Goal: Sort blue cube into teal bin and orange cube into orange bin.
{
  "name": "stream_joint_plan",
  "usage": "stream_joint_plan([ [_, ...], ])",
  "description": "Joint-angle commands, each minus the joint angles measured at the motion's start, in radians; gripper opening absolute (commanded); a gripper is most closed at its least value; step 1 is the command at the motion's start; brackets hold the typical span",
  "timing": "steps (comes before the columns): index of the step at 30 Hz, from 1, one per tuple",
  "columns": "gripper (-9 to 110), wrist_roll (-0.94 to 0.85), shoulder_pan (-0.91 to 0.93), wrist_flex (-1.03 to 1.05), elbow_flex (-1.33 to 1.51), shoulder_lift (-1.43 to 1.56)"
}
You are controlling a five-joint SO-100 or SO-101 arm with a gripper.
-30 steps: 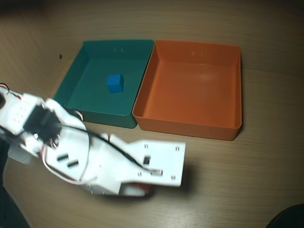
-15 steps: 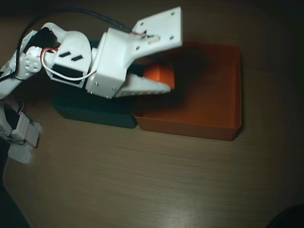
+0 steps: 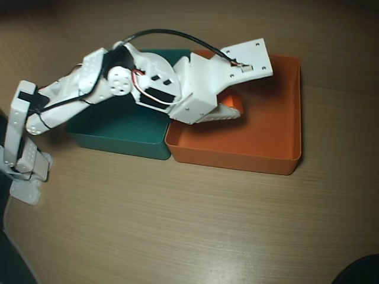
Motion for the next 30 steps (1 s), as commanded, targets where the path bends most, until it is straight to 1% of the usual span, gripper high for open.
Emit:
stream_joint_plan([
  [1,-6,0.015,-0.015,-0.014,-0.158,-0.018],
  [9,-5,0.020,-0.032,-0.014,-0.276,-0.152],
  [19,-5,0.015,-0.038,-0.014,-0.278,-0.169],
  [22,1,0.012,-0.038,-0.014,-0.270,-0.169],
  [27,16,0.005,-0.034,-0.014,-0.270,-0.169],
  [30,22,0.005,-0.032,-0.014,-0.270,-0.169],
])
